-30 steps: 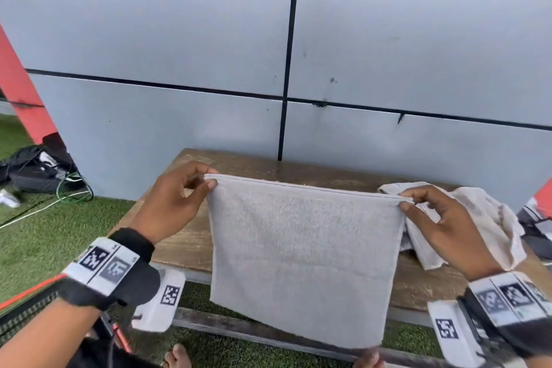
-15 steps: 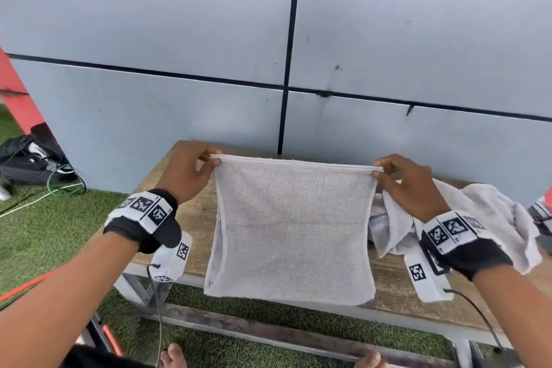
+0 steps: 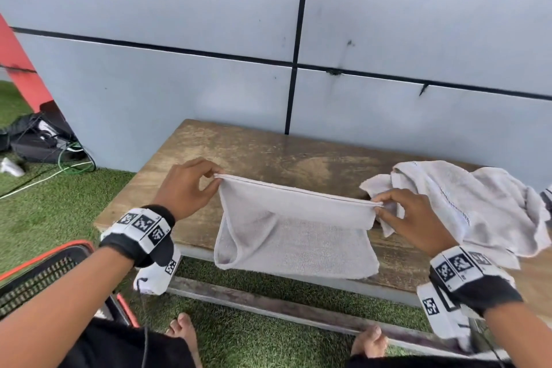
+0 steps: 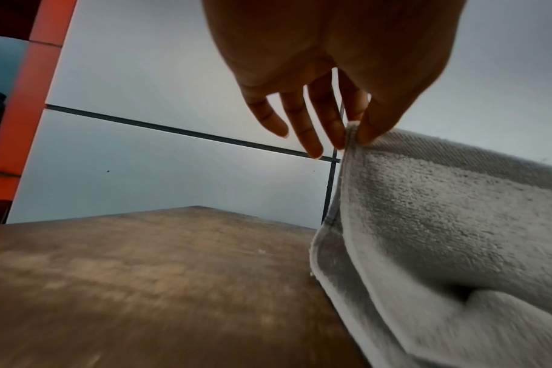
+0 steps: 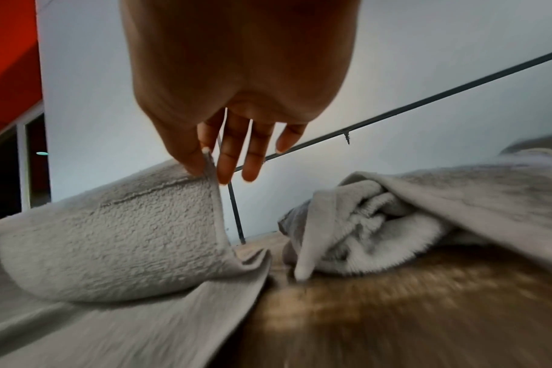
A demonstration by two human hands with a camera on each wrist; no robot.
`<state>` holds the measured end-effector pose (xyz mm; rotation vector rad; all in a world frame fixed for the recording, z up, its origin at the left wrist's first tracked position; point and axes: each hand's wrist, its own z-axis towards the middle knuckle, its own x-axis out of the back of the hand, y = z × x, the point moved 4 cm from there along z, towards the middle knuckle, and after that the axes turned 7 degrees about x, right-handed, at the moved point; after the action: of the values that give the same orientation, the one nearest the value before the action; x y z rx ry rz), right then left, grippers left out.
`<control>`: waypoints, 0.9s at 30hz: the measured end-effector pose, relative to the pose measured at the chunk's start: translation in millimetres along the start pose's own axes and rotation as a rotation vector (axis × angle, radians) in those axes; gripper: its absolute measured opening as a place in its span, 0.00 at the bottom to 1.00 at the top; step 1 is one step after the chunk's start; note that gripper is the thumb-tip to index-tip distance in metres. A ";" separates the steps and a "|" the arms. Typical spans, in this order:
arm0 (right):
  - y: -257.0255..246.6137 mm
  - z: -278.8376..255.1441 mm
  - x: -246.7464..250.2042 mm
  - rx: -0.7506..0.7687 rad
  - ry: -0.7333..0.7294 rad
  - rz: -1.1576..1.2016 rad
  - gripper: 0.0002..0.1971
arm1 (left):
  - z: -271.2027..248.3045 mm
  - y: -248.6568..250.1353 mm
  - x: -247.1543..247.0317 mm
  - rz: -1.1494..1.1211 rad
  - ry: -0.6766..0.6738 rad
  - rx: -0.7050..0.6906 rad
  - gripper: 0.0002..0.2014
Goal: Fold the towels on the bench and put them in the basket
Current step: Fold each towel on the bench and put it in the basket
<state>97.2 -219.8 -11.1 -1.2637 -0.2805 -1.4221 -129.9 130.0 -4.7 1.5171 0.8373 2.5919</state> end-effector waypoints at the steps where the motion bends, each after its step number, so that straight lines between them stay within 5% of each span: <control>1: 0.8 11.0 2.9 -0.011 0.009 -0.023 0.09 | 10.7 2.9 1.9 0.007 0.003 0.008 0.08; 10: -1.4 84.1 38.0 -0.106 0.150 -0.213 0.03 | 84.4 23.7 28.7 -0.058 0.174 0.086 0.06; 18: 6.1 28.8 2.9 -0.047 0.032 -0.114 0.08 | 19.8 2.4 -5.1 -0.030 0.026 0.055 0.15; 27: 17.4 -14.8 -27.6 -0.069 -0.137 -0.119 0.10 | -44.9 -1.0 -31.5 -0.055 -0.096 -0.013 0.08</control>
<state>97.3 -221.0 -47.0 -1.4242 -0.4082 -1.4585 -150.2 102.5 -47.6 1.5771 0.8392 2.4598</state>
